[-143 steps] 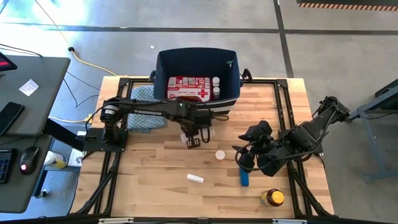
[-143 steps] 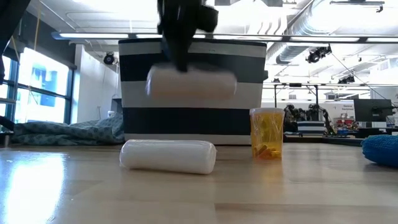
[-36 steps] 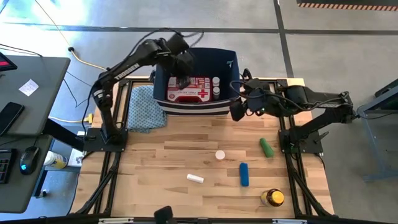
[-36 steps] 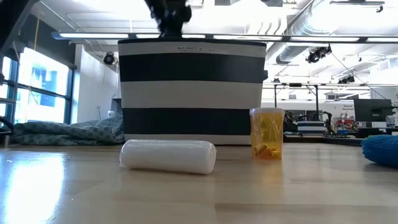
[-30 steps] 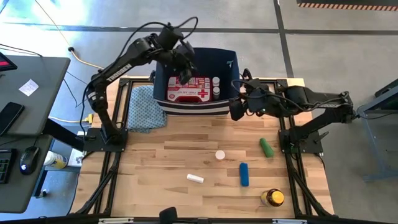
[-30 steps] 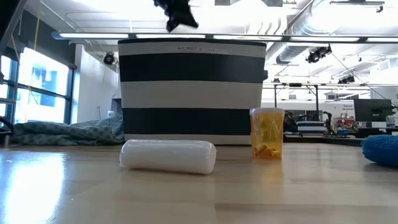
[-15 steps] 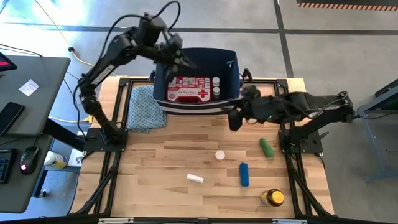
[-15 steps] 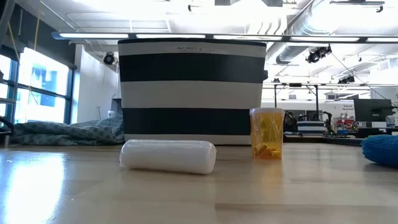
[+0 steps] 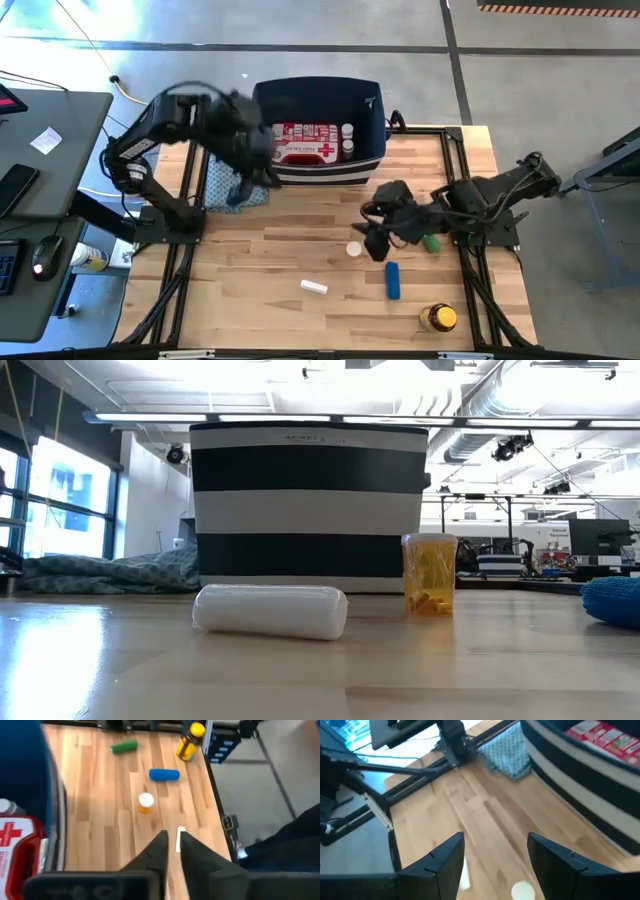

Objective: Pick & place medical supplies in basket/bin
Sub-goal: Put the white rolled gauze into the blue bin

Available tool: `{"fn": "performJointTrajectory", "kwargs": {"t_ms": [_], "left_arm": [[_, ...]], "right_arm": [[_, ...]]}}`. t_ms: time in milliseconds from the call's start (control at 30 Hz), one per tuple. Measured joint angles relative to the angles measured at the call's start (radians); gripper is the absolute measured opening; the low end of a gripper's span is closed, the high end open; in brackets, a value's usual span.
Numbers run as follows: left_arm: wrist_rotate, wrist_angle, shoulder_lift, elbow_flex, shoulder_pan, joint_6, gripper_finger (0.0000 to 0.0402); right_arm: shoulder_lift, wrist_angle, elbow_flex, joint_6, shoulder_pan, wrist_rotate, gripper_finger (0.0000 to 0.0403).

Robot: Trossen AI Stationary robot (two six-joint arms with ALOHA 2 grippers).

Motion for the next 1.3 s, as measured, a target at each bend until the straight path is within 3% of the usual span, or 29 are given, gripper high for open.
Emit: {"fn": "performJointTrajectory", "kwargs": {"t_ms": [200, 333, 633, 833, 1033, 1133, 1300], "left_arm": [[-0.161, 0.033, 0.076, -0.001, -0.201, -0.035, 0.0155], [-0.157, 0.1, 0.156, 0.0, -0.266, -0.063, 0.0184], [-0.176, 0.031, 0.352, -0.011, -0.371, -0.049, 0.0176], [-0.119, 0.188, 0.346, -0.253, -0.386, -0.038, 0.0132], [-0.065, 0.522, 0.311, -0.461, -0.394, -0.073, 0.0099], [-0.019, 0.579, 0.33, -0.533, -0.413, -0.029, 0.0097], [-0.096, 0.649, 0.339, -0.641, -0.427, -0.02, 0.013]], "right_arm": [[-0.007, -0.138, 0.0, 0.207, 0.128, 0.139, 0.0208], [-0.008, -0.171, 0.0, 0.312, 0.202, 0.235, 0.0208], [-0.008, -0.173, 0.0, 0.399, 0.281, 0.257, 0.0208], [-0.008, -0.163, 0.0, 0.415, 0.316, 0.266, 0.0208], [-0.031, -0.168, 0.0, 0.401, 0.331, 0.271, 0.0208], [-0.062, -0.177, 0.0, 0.39, 0.331, 0.277, 0.0208], [-0.108, -0.179, 0.0, 0.36, 0.328, 0.305, 0.0208]]}}
